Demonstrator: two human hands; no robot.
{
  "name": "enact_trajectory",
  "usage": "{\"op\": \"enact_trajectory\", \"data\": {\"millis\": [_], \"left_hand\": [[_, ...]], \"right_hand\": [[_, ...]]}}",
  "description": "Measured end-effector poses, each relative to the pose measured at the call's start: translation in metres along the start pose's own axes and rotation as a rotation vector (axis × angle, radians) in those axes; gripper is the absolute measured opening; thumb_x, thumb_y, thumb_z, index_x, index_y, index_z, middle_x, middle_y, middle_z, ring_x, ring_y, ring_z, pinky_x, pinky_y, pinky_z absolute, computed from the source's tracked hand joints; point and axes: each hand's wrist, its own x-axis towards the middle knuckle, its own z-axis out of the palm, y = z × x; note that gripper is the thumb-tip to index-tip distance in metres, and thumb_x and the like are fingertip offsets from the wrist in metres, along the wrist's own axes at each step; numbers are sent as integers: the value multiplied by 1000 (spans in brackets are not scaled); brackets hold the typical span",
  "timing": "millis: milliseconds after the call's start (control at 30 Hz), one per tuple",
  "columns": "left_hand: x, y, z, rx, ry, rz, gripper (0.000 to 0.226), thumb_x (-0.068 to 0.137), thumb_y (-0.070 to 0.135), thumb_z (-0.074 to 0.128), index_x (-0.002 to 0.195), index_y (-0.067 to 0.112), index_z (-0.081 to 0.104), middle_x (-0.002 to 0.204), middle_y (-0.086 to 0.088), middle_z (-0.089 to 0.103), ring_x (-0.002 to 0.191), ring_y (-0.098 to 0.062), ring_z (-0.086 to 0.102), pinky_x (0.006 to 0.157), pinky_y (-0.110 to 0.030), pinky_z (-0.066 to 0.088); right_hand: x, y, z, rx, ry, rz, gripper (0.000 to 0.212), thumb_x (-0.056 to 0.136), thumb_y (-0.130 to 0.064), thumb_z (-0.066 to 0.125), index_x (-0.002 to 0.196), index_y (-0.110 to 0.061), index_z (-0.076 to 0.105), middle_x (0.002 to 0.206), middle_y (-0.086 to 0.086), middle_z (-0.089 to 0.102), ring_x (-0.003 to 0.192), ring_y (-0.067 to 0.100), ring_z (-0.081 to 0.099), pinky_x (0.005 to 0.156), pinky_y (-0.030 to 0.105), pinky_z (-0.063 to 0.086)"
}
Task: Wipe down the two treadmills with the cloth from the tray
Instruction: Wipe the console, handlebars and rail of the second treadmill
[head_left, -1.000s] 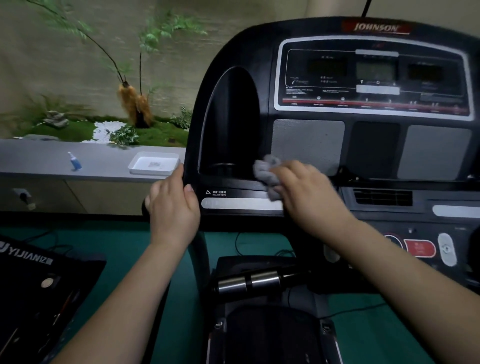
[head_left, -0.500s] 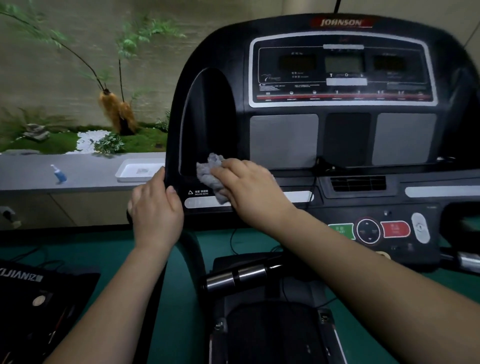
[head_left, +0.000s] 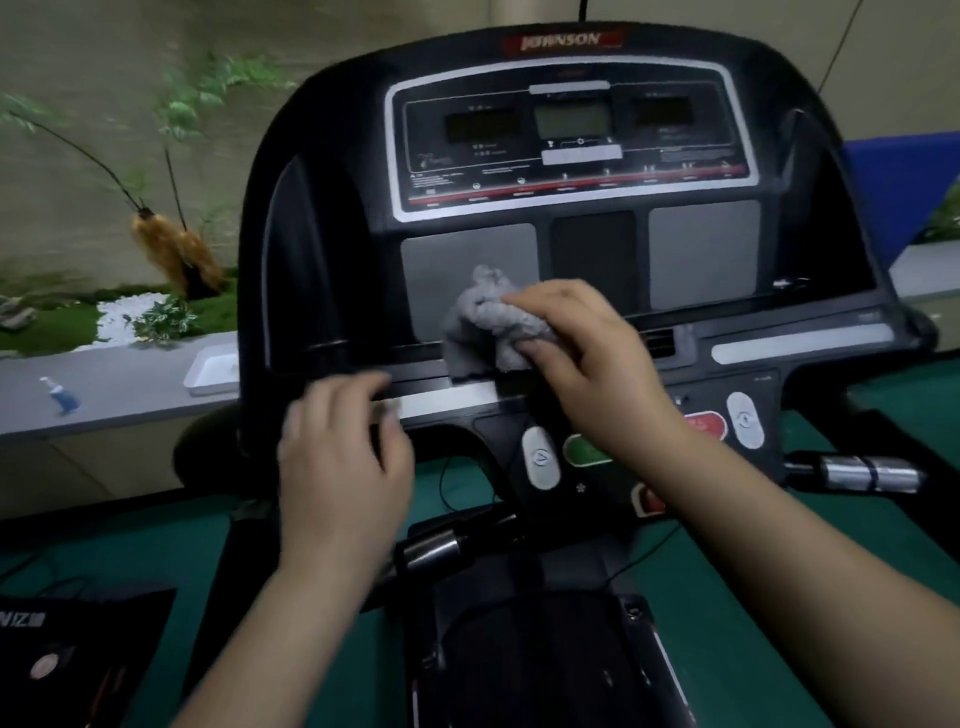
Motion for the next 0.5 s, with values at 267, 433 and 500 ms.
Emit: {"op": "enact_trajectory", "data": {"millis": [267,433,500], "left_hand": [[-74,97,64,-27,-185,261,32,84,32,54,113,20,63,119,1,54,113,-22,44,97,-37,30],[-75,149,103,76,-226,223,46,87,39,50,130,23,52,142,-4,42,130,-27,35,108,-44,20],[-74,161,117,113,-212,126,47,88,40,47,132,25,51,145,-4,40,131,-26,31,109,-45,18]], "right_hand": [[-72,75,-136,-222,165,186,34,86,-6,56,120,-10,63,114,-1,58,109,10,53,100,15,36],[-140,134,-175,-424,151,363,33,85,-10,53,117,-6,64,112,9,60,107,19,52,99,12,32],[-160,148,-166,-460,44,372,33,83,-11,52,113,-8,67,108,15,62,103,24,54,96,16,32]]}}
